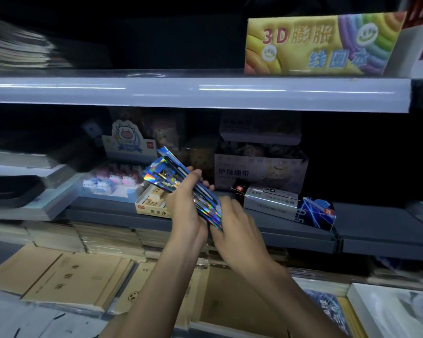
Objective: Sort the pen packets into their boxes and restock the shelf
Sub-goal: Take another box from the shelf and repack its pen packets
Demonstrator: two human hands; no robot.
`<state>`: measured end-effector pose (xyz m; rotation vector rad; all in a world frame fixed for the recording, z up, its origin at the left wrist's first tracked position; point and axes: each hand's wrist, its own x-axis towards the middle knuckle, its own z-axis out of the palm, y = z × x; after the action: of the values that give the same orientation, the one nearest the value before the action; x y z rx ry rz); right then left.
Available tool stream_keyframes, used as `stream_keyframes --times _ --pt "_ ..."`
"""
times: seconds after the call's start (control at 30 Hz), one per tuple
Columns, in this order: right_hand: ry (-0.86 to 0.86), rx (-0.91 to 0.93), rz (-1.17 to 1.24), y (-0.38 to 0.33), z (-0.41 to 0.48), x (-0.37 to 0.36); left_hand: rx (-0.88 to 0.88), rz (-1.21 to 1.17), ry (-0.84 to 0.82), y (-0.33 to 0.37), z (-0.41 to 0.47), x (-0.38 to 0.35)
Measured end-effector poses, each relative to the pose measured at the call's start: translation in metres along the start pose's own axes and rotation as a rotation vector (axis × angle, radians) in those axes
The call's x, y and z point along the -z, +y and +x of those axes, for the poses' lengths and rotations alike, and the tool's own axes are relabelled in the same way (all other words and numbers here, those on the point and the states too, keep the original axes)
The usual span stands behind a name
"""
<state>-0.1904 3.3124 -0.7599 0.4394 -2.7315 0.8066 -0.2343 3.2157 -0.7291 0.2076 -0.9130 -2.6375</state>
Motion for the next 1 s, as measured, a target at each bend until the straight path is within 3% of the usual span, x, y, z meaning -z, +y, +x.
stream_keyframes --times 0.17,0.27,0.33,0.4,0.43,0.5,0.57,0.67,0.73,0.83,1.0 --pt "-0.118 -0.017 -0.265 -0.008 -0.018 0.007 0.052 0.038 0.010 -0.006 -0.020 0.017" --pt "-0.155 0.004 -0.203 -0.004 -0.028 0.008 0.116 -0.020 0.008 -0.009 -0.033 0.023" --pt "-0.217 -0.055 0.074 0.007 -0.044 0.014 0.134 -0.079 0.011 -0.005 -0.043 0.027" --pt "-0.228 -0.168 0.498 0.022 -0.065 0.029 0.124 -0.158 -0.002 0.005 -0.054 0.033" --pt "-0.169 -0.213 0.736 0.029 -0.074 0.037 0.109 -0.197 -0.007 0.011 -0.061 0.036" --pt "0.105 -0.274 1.193 0.035 -0.086 0.045 0.096 -0.231 -0.001 0.016 -0.079 0.037" --pt "0.361 -0.334 1.384 0.024 -0.087 0.039 0.140 -0.203 0.025 0.003 -0.103 0.034" --pt "0.428 -0.480 1.457 -0.003 -0.086 0.019 0.247 -0.240 0.041 -0.018 -0.136 0.026" --pt "0.461 -0.510 1.505 -0.001 -0.090 0.020 0.212 -0.270 0.064 -0.017 -0.136 0.029" --pt "0.469 -0.463 1.470 0.006 -0.095 0.026 0.133 -0.223 0.050 -0.013 -0.133 0.032" --pt "0.432 -0.379 1.348 -0.002 -0.096 0.007 0.235 -0.235 -0.046 -0.023 -0.138 0.027"
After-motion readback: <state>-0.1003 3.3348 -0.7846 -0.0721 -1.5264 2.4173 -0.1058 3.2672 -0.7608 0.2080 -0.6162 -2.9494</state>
